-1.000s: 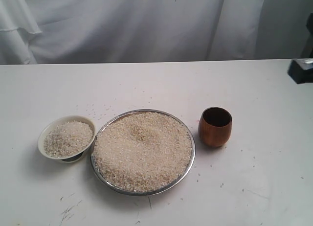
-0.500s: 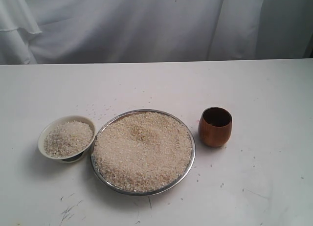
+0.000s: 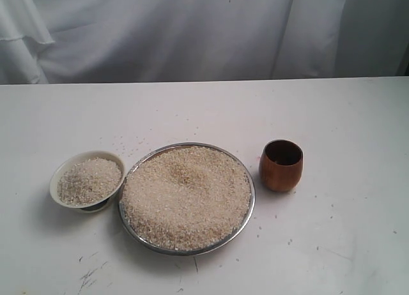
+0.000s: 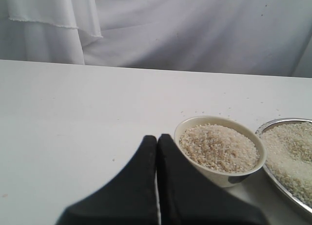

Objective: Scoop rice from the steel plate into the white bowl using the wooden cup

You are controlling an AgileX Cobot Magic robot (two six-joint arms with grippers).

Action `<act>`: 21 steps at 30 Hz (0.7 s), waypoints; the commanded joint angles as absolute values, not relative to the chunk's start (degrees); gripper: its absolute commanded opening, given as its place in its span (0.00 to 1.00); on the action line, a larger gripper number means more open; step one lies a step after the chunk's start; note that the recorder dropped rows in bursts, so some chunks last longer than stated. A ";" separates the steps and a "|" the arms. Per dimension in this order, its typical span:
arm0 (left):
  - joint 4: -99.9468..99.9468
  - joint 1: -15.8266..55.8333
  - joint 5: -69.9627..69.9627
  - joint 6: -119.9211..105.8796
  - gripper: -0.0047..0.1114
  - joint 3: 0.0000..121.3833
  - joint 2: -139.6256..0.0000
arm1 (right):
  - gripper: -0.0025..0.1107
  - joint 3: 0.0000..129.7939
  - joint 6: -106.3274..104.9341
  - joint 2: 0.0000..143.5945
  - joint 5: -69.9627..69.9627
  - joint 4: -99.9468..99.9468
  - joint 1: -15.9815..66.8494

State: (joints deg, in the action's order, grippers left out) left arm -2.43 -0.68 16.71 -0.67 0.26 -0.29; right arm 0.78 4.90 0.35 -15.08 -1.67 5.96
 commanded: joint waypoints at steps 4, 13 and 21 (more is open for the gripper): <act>-2.48 -0.60 16.34 -0.49 0.04 0.00 0.00 | 0.02 0.00 4.25 0.00 -19.13 -2.00 5.55; -2.48 -0.60 16.34 -0.49 0.04 0.00 0.00 | 0.02 0.00 3.59 0.00 -19.80 -1.90 5.55; -2.48 -0.60 16.34 -0.49 0.04 0.00 0.00 | 0.02 0.00 3.59 0.00 -19.80 -1.90 5.55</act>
State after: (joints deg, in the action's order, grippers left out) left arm -2.43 -0.68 16.71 -0.67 0.26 -0.29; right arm 0.19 4.10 0.35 -19.65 -1.67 5.83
